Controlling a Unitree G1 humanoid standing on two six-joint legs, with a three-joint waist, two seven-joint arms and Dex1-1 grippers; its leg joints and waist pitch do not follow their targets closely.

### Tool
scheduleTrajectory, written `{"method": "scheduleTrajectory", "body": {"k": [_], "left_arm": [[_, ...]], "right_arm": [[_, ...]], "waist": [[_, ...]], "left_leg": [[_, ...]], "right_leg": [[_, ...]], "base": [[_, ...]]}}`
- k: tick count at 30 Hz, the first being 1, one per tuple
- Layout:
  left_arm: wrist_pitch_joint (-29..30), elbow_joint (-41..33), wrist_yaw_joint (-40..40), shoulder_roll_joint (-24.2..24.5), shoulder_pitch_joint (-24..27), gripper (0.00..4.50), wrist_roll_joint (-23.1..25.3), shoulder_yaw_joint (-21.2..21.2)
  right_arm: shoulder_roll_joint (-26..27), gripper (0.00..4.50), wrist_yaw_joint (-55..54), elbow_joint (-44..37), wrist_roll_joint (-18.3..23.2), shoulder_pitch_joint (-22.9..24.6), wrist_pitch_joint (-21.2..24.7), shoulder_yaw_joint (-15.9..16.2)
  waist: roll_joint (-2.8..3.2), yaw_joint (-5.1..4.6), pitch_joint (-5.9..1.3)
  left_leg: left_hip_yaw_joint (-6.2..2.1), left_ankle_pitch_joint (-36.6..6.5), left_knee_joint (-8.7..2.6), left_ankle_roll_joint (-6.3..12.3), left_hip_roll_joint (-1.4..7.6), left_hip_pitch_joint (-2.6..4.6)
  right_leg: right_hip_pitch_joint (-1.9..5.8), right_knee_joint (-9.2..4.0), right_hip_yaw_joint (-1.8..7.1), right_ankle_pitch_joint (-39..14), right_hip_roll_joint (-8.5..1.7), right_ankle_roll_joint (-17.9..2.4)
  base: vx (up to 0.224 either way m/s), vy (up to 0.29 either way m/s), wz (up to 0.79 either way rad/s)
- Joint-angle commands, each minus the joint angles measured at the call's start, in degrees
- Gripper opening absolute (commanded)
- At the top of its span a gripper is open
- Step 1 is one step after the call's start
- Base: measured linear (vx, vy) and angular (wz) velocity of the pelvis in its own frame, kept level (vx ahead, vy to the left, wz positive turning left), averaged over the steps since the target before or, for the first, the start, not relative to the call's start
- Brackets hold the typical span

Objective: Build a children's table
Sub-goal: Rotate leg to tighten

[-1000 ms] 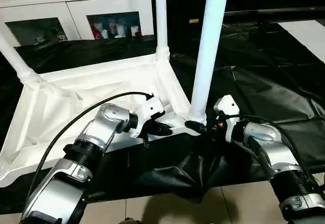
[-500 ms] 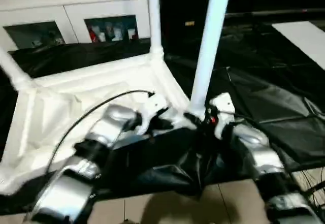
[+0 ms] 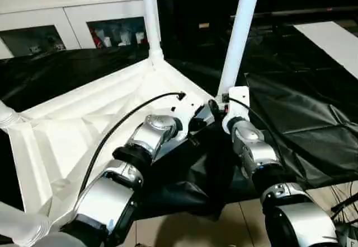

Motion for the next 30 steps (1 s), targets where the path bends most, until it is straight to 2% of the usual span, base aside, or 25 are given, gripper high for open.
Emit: {"method": "scheduleTrajectory", "body": {"k": [1,3,4,5,7,8,9,10,11,12,14,17,22,24,30], "left_arm": [[-0.68,-0.54,-2.24,1.67,1.50,0.00,0.87,-0.77],[-1.30,-2.07,-5.02,2.55,2.46,0.00,0.94,-1.80],[-1.19,-2.58,-5.88,2.81,2.78,0.00,0.83,-2.02],[-1.69,-3.82,-8.00,3.48,3.57,0.00,0.74,-2.70],[-2.00,-5.10,-10.89,4.44,4.37,0.00,0.56,-3.46],[-2.87,-6.33,-13.14,5.47,5.08,0.00,0.60,-4.09],[-3.05,-7.16,-14.76,6.13,5.58,0.00,0.53,-4.37],[-3.06,-7.22,-14.86,6.17,5.62,0.00,0.52,-4.39],[-3.25,-8.03,-16.37,6.92,6.05,0.00,0.56,-4.79],[-3.35,-9.82,-20.61,8.57,7.02,0.00,0.32,-5.54],[-3.39,-10.80,-22.77,9.59,7.52,0.00,0.29,-6.00],[-5.36,-14.20,-29.93,12.32,9.11,0.00,-0.76,-7.47],[-5.44,-17.95,-35.62,14.29,10.28,0.00,-1.90,-8.64],[-5.23,-18.60,-36.02,14.36,10.35,0.00,-1.99,-8.55],[-4.92,-19.24,-36.88,14.16,10.27,0.00,-2.12,-8.77]], "right_arm": [[0.46,3.40,3.75,-0.33,1.62,1.95,-0.42,-0.03],[-0.57,3.49,6.56,-3.24,2.49,3.20,-1.14,0.10],[-1.05,3.61,7.33,-4.29,2.58,3.71,-1.23,0.30],[-2.08,3.74,9.17,-6.69,2.99,4.93,-1.10,0.59],[-3.67,3.87,12.01,-9.88,3.71,6.61,-0.47,0.70],[-5.71,3.93,15.17,-12.72,3.95,8.35,0.37,1.41],[-7.17,4.04,17.62,-14.35,4.04,9.53,0.73,1.95],[-7.27,4.04,17.79,-14.46,4.05,9.61,0.75,1.99],[-8.89,4.04,20.58,-16.23,4.16,10.81,1.42,2.79],[-12.64,4.04,27.74,-19.69,4.09,13.38,2.51,4.66],[-15.03,4.04,31.81,-21.66,3.74,14.90,2.58,6.01],[-19.85,4.04,42.71,-28.65,7.02,18.66,4.65,8.23],[-22.81,4.04,49.03,-31.45,7.81,19.94,5.13,9.68],[-22.67,4.04,49.13,-30.98,7.55,19.19,4.86,9.78],[-21.85,4.04,50.78,-30.61,7.60,17.74,4.63,10.50]], "waist": [[-0.81,0.10,-3.63],[-0.92,0.22,-3.76],[-1.20,0.26,-3.88],[-1.09,0.36,-3.92],[-1.43,0.62,-3.93],[-1.52,0.78,-3.86],[-1.35,0.99,-3.90],[-1.40,0.98,-3.80],[-1.42,1.04,-3.80],[-1.48,1.35,-3.70],[-1.50,1.70,-3.67],[-1.57,2.06,-3.59],[-1.43,2.05,-3.73],[-1.33,2.08,-3.78],[-1.43,2.30,-3.96]], "left_leg": [[-0.10,-11.80,-3.79,4.68,0.48,0.48],[-0.03,-10.19,-3.61,5.78,0.49,0.43],[0.01,-9.53,-3.55,6.14,0.49,0.39],[0.01,-8.38,-3.45,6.83,0.56,0.36],[0.18,-7.95,-3.38,7.63,0.66,0.50],[0.11,-8.04,-3.43,7.65,0.68,0.46],[0.12,-8.10,-3.42,7.61,0.79,0.59],[0.15,-8.43,-3.46,7.55,0.81,0.53],[0.20,-9.04,-3.49,7.13,0.83,0.64],[0.16,-9.76,-3.59,6.87,0.94,0.70],[0.19,-9.73,-3.54,6.90,0.97,0.60],[0.18,-10.29,-3.60,6.79,1.04,0.53],[0.11,-9.75,-3.57,6.44,1.16,0.52],[0.20,-9.63,-3.47,6.31,1.15,0.68],[0.20,-7.97,-3.25,6.52,1.00,0.63]], "right_leg": [[3.10,-4.43,1.29,-6.85,-1.68,-13.62],[3.20,-4.21,1.32,-4.60,-1.68,-14.19],[3.34,-4.16,1.31,-3.82,-1.66,-14.24],[3.33,-3.90,1.31,-2.61,-1.70,-14.57],[3.23,-3.96,1.36,-2.70,-1.61,-15.05],[3.31,-4.00,1.34,-3.25,-1.63,-14.85],[3.23,-3.99,1.40,-3.67,-1.63,-14.72],[3.16,-4.03,1.41,-4.14,-1.59,-14.68],[3.05,-4.11,1.45,-5.15,-1.58,-14.55],[3.11,-4.24,1.46,-6.23,-1.58,-14.16],[3.18,-4.19,1.58,-6.02,-1.58,-13.78],[3.21,-4.25,1.60,-7.01,-1.61,-13.39],[2.99,-3.94,1.57,-6.26,-1.63,-14.28],[2.83,-3.93,1.63,-5.89,-1.61,-14.67],[2.95,-3.60,1.58,-3.72,-1.58,-14.97]], "base": [[0.000,0.000,0.00],[0.000,0.000,0.00],[0.000,0.000,0.00],[0.000,0.000,0.00],[0.000,0.000,0.00],[0.000,0.000,0.00],[0.000,0.000,0.00],[0.000,0.000,0.00],[0.000,0.000,0.00],[0.000,0.000,0.00],[0.000,0.000,0.00],[0.000,0.000,0.00],[0.000,0.000,0.00],[0.000,0.000,0.00],[0.000,0.000,0.00]]}}
